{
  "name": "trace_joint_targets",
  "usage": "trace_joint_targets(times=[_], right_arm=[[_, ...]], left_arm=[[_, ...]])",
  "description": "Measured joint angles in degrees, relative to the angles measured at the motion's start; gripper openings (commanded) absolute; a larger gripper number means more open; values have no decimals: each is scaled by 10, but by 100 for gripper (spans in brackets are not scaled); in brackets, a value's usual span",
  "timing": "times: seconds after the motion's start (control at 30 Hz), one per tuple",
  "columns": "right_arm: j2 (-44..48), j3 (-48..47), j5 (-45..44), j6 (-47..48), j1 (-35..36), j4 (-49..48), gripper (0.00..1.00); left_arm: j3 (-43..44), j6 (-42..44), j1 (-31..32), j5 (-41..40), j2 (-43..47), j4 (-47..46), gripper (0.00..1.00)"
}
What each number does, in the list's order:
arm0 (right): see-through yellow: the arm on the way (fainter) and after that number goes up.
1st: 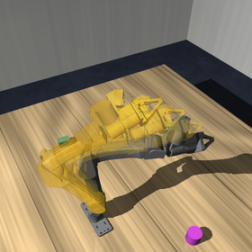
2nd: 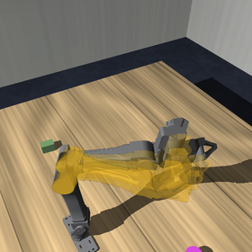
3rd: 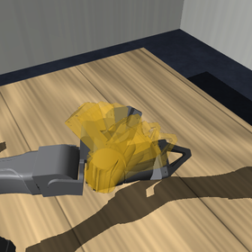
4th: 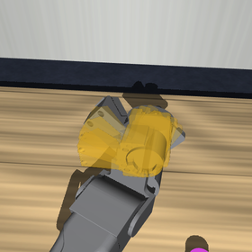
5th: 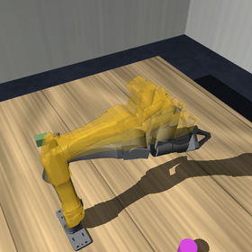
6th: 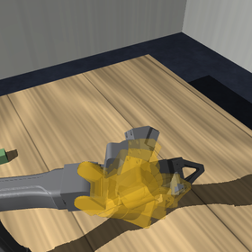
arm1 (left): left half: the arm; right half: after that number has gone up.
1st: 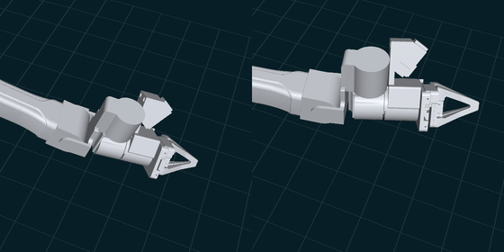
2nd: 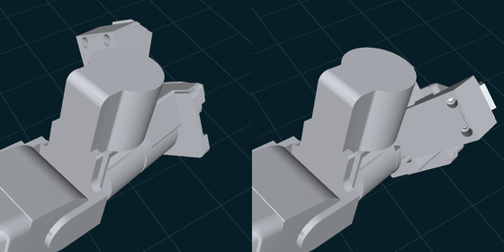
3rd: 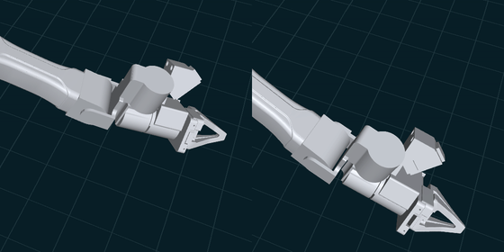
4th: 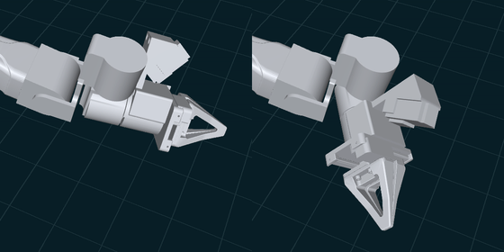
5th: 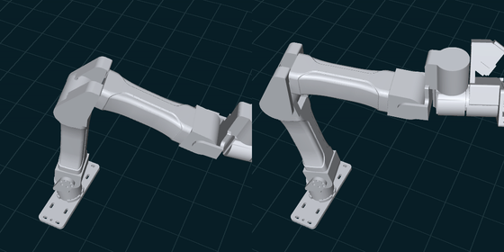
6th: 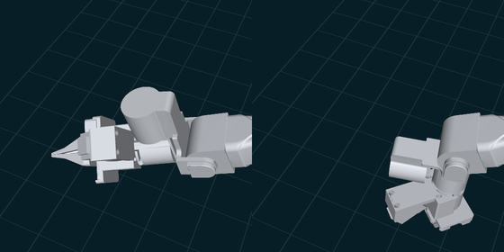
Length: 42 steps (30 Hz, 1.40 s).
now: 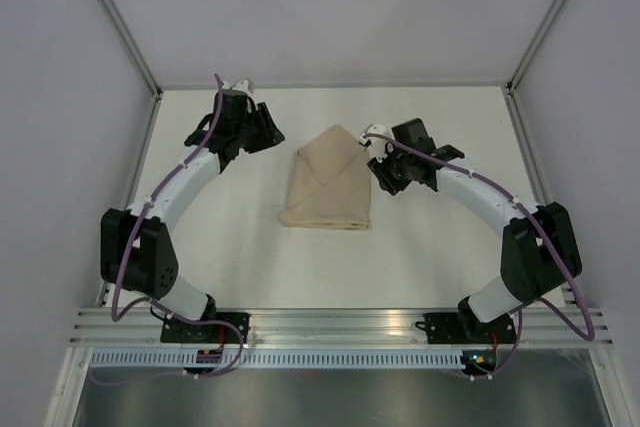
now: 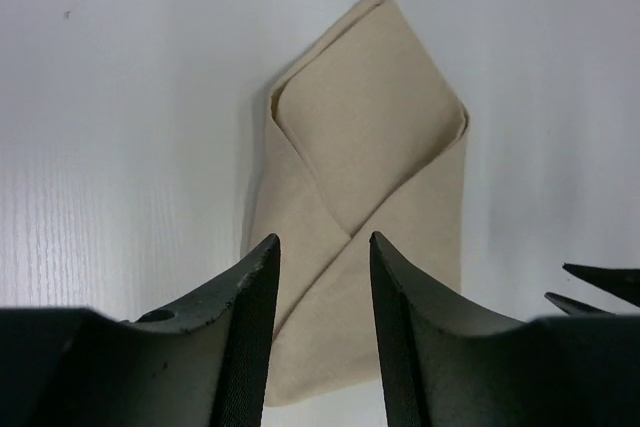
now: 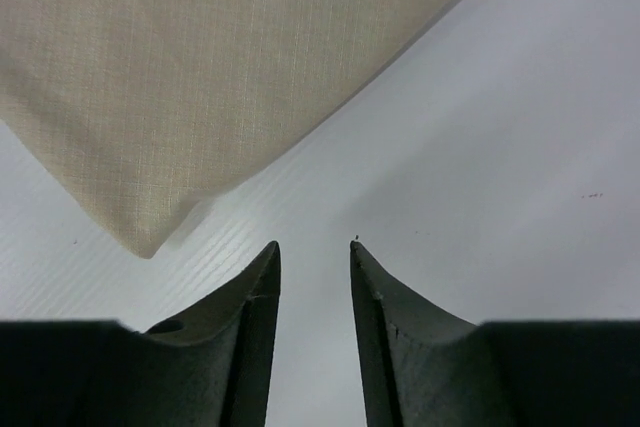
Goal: Fold the napkin, place the utensils inside, and roll it up
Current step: Fold the napkin, then roll the napkin with the utensil
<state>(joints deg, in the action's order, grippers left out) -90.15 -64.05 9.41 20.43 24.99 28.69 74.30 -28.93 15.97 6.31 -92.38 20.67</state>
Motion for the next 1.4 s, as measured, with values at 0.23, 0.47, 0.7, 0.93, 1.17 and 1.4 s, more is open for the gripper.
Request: trace_joint_targets(times=[0.23, 0.47, 0.7, 0.93, 1.17, 1.4], right_arm=[[43, -10, 16, 41, 7, -22, 59], [28, -9, 11, 106, 71, -45, 59], [-19, 12, 1, 118, 158, -76, 59], [-20, 30, -13, 124, 194, -90, 60], [-37, 35, -40, 124, 253, -122, 60], [-78, 44, -80, 125, 295, -161, 58]], left_arm=[[-102, 0, 3, 17, 119, -51, 49], [-190, -1, 3, 14, 257, -64, 52], [-214, -1, 3, -6, 405, -38, 56], [-205, -1, 3, -28, 440, 9, 57], [-205, -1, 3, -32, 440, 39, 57], [-204, 0, 3, -32, 440, 46, 57]])
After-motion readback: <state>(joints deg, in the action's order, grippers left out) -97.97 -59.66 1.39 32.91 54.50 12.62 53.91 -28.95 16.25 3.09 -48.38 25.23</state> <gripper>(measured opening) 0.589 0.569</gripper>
